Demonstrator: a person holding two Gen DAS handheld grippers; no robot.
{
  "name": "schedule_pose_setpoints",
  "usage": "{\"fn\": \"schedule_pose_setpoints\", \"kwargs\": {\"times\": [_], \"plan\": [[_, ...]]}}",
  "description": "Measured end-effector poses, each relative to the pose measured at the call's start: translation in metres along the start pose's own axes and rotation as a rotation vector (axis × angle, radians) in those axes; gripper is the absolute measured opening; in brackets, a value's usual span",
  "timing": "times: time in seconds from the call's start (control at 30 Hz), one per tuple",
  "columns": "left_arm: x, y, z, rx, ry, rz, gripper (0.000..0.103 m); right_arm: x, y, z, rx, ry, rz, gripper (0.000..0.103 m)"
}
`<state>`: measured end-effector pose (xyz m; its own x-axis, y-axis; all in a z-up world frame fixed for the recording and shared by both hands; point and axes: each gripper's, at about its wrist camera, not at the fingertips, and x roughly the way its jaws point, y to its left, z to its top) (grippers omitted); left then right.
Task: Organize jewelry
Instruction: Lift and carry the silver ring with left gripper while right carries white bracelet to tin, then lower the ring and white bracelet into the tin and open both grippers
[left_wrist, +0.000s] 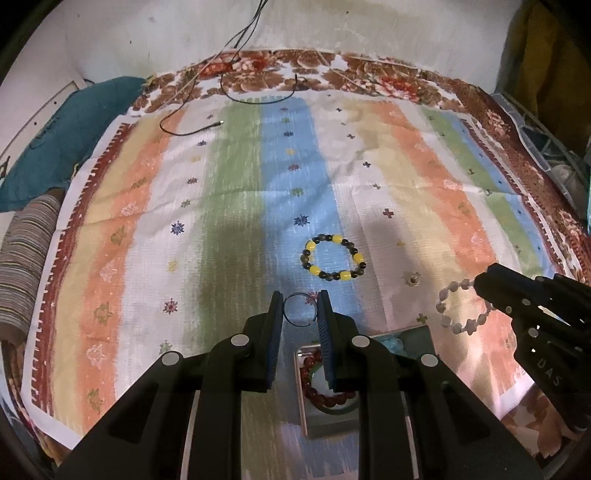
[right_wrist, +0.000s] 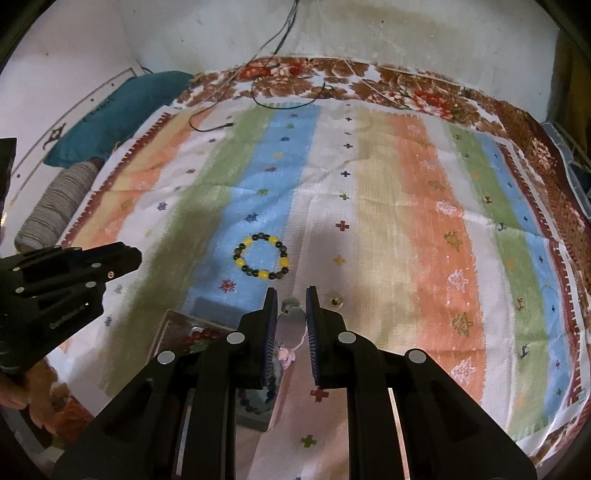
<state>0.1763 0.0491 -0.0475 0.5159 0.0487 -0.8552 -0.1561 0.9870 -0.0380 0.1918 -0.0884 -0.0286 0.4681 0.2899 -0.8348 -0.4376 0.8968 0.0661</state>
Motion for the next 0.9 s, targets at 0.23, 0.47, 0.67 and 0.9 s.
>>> {"fn": "schedule_pose_setpoints", "kwargs": {"times": [0.23,0.47,0.67,0.9], "plan": [[-0.023,-0.008,-0.013,0.003,-0.041,-0.041,0.018,-0.017,0.008,-0.007,-0.02,-0.032,0.031,0.016],[-0.044,-0.022,-0.025,0.034,-0.1,-0.025,0.018,-0.031,0.014,-0.017,-0.038,-0.055,0.067,0.016],[-0.059,-0.032,-0.038,0.063,-0.143,-0.013,0.018,-0.037,0.018,-0.027,-0.048,-0.058,0.099,0.017],[-0.068,-0.038,-0.047,0.073,-0.161,-0.021,0.018,-0.04,0.019,-0.033,-0.052,-0.054,0.105,0.017]]}}
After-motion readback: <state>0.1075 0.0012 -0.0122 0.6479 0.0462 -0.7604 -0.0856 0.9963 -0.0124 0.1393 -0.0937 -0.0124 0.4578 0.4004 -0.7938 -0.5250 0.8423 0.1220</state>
